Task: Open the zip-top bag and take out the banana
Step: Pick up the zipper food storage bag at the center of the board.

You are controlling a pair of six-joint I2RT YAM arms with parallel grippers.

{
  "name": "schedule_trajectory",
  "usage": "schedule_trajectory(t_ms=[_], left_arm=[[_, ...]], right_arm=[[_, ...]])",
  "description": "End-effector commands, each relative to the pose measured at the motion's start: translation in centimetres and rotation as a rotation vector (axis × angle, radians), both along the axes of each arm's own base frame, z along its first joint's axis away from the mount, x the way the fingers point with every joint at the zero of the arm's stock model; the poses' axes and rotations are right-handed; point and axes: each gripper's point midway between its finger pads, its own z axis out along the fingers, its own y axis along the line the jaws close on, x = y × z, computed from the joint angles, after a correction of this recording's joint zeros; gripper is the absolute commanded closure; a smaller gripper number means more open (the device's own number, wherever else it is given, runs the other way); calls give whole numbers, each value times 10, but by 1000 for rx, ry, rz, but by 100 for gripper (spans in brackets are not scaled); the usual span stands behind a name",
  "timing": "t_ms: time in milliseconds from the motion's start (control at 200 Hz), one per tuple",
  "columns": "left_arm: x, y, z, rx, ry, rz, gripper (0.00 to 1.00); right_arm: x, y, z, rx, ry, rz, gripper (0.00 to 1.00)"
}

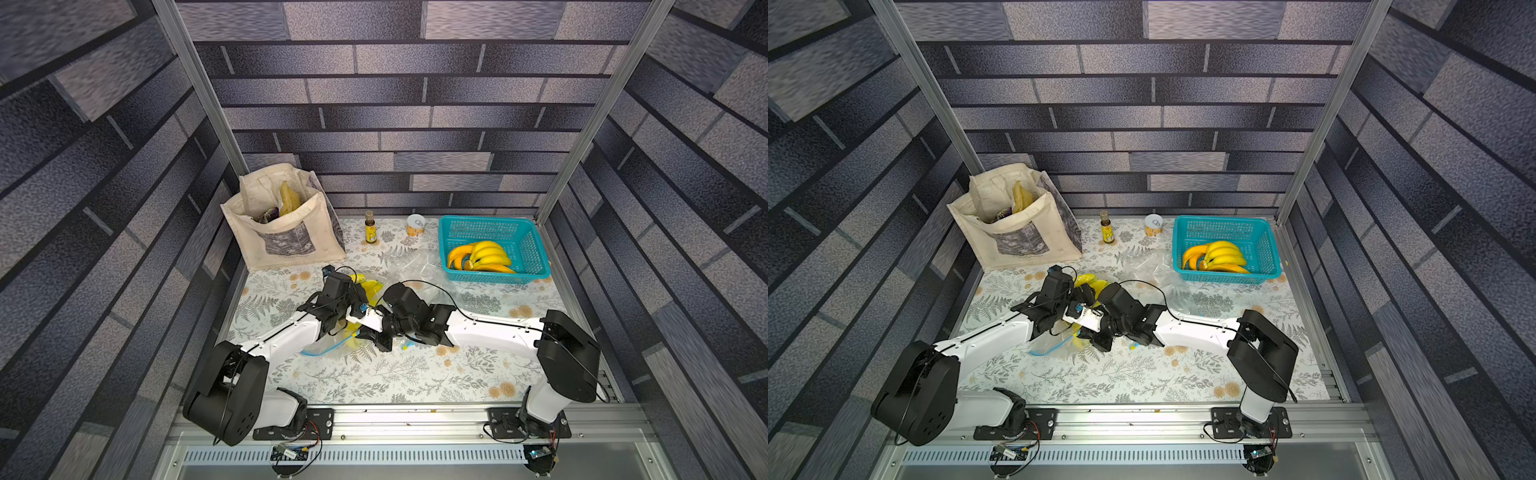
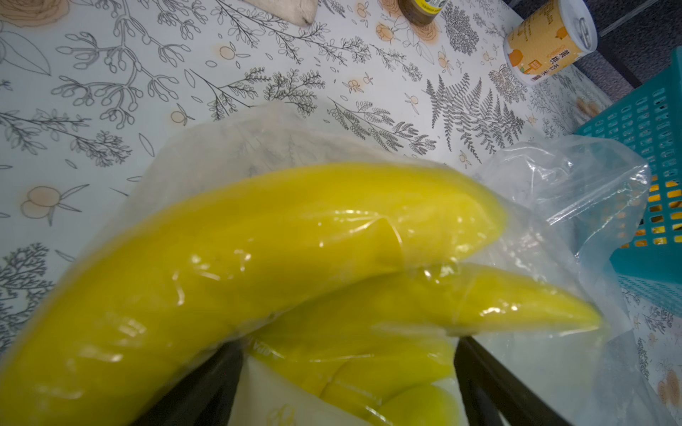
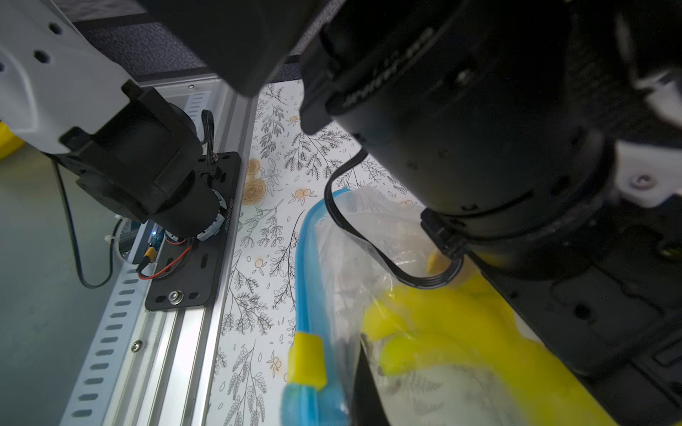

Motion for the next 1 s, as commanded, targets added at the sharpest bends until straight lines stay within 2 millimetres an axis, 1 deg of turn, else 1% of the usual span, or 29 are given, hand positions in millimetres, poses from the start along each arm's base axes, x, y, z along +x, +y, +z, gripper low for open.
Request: schedule_trajectory(t_ms=[0, 60, 115, 195, 245, 326, 371, 421, 516, 571, 641, 706, 846, 912, 992], left_arm=[[-21, 15, -4, 42, 44, 9, 0], [-29, 23, 9, 79, 20, 9, 0], [-38, 29, 25, 121, -25, 5, 0], [-55, 36, 59, 203, -137, -12, 0], [-68, 35, 77, 236, -213, -50, 0], [-90, 28, 95, 243, -315, -144, 0], [-103, 22, 99, 238, -351, -209, 0], [-116, 14, 98, 232, -375, -282, 0], [-132, 1, 87, 255, -384, -383, 0], [-134, 5, 83, 301, -378, -359, 0], [-136, 12, 84, 347, -393, -328, 0], [-135, 22, 90, 374, -411, -290, 0], [-136, 36, 101, 375, -421, -243, 0], [-138, 37, 105, 365, -421, -245, 0], [-142, 29, 108, 354, -423, -302, 3]], right_arm=[[-14, -3, 7, -39, 58, 41, 100], [-14, -8, 8, -75, 64, 36, 100], [-11, -11, 10, -105, 61, 19, 100], [-8, -17, 14, -137, 69, 10, 100], [-5, -19, 18, -133, 75, 6, 100], [-1, -20, 25, -120, 97, 6, 100], [0, -21, 28, -117, 110, 9, 100], [-1, -21, 30, -121, 124, 16, 100], [0, -21, 29, -138, 139, 21, 100], [1, -21, 29, -142, 141, 19, 100], [1, -22, 27, -148, 143, 14, 100], [7, -25, 26, -148, 145, -3, 100], [8, -30, 26, -140, 141, -14, 100], [11, -33, 23, -146, 136, -30, 100], [14, -35, 22, -147, 148, -40, 100]])
